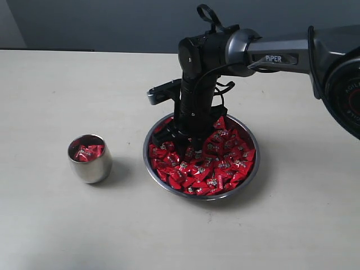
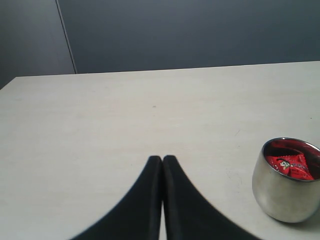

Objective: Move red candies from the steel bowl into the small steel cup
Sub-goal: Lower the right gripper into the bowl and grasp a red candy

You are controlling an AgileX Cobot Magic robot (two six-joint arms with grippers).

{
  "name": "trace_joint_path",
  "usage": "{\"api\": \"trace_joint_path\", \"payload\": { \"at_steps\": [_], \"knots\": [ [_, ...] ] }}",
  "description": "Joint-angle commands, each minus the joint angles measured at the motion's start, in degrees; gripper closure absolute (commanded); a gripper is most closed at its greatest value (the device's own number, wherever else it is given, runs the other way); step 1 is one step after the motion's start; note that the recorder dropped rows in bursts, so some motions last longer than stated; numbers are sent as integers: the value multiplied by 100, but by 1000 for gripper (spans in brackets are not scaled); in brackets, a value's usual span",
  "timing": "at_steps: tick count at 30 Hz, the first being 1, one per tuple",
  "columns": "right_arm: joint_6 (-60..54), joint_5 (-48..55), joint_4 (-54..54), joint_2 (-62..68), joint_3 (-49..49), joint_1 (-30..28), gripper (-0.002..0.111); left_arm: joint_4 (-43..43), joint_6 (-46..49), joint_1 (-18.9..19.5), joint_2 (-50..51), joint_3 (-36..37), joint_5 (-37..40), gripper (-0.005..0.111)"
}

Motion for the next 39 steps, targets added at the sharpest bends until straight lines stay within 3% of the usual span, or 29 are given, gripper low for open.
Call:
{"api": "trace_joint_path", "payload": {
  "at_steps": [1,39],
  "knots": [
    [-24,61,-66,78,4,2,66,-16,-11,3,-26,22,-11,106],
    [-3,53,-66,419,4,2,66,-16,-11,3,-26,22,-11,106]
  ]
}}
